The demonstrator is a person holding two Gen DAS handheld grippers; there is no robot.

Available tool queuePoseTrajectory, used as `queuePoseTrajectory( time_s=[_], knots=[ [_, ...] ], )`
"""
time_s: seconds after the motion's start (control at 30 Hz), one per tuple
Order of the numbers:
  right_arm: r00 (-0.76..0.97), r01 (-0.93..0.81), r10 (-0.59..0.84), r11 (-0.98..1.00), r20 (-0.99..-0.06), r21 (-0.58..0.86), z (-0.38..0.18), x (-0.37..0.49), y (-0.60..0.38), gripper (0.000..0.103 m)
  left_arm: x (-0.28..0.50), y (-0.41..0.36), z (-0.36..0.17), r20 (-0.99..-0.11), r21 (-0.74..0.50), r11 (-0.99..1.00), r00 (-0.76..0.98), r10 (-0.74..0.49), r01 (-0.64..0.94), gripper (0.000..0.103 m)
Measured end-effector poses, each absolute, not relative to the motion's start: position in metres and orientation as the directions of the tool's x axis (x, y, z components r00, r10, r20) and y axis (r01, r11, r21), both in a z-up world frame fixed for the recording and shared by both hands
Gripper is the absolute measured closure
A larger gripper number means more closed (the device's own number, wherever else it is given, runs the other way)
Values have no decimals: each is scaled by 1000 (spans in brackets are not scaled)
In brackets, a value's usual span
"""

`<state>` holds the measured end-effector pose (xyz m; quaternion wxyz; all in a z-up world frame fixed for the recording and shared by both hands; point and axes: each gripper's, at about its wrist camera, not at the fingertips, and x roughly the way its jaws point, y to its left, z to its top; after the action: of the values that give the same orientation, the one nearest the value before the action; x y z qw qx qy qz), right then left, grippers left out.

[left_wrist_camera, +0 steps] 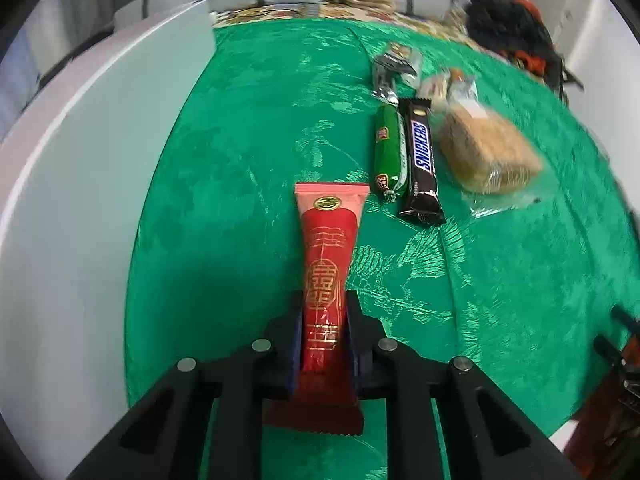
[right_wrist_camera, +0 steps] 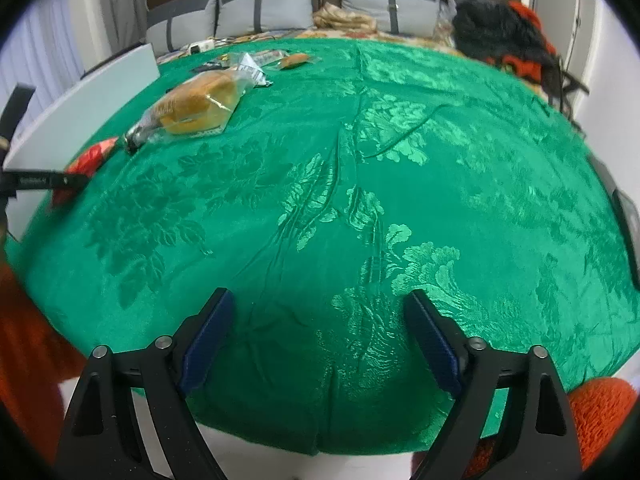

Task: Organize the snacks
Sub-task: 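Grasp the red bar with the left gripper while the right gripper grasps the bagged bread, then carry both snacks into the white box and open both grippers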

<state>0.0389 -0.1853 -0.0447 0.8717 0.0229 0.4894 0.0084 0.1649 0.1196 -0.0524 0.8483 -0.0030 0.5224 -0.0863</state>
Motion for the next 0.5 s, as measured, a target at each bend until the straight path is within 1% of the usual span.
queuePoseTrajectory(
  time_s=[0.13, 0.2, 0.3, 0.33, 0.4, 0.5],
  knots=[
    [521, 84, 152, 970, -840, 228, -22, 65, -195, 14, 151, 127, -52, -871, -129, 987, 466, -158, 94, 87],
    [530, 71, 192, 961, -826, 269, -8, 91, -186, 14, 147, 127, -52, -868, -122, 988, 473, -151, 90, 87],
    [525, 27, 250, 950, -813, 310, 11, 152, -154, 14, 145, 127, -52, -865, -120, 989, 480, -148, 90, 87],
    [508, 8, 259, 952, -822, 305, 13, 177, -137, 14, 144, 126, -52, -864, -123, 988, 481, -150, 88, 87],
    [471, -14, 229, 968, -852, 252, 7, 212, -109, 14, 145, 128, -52, -862, -139, 987, 481, -161, 80, 87],
    [348, -15, 119, 993, -930, 121, -30, 261, -69, 14, 145, 132, -52, -860, -165, 984, 479, -177, 68, 87]
  ],
)
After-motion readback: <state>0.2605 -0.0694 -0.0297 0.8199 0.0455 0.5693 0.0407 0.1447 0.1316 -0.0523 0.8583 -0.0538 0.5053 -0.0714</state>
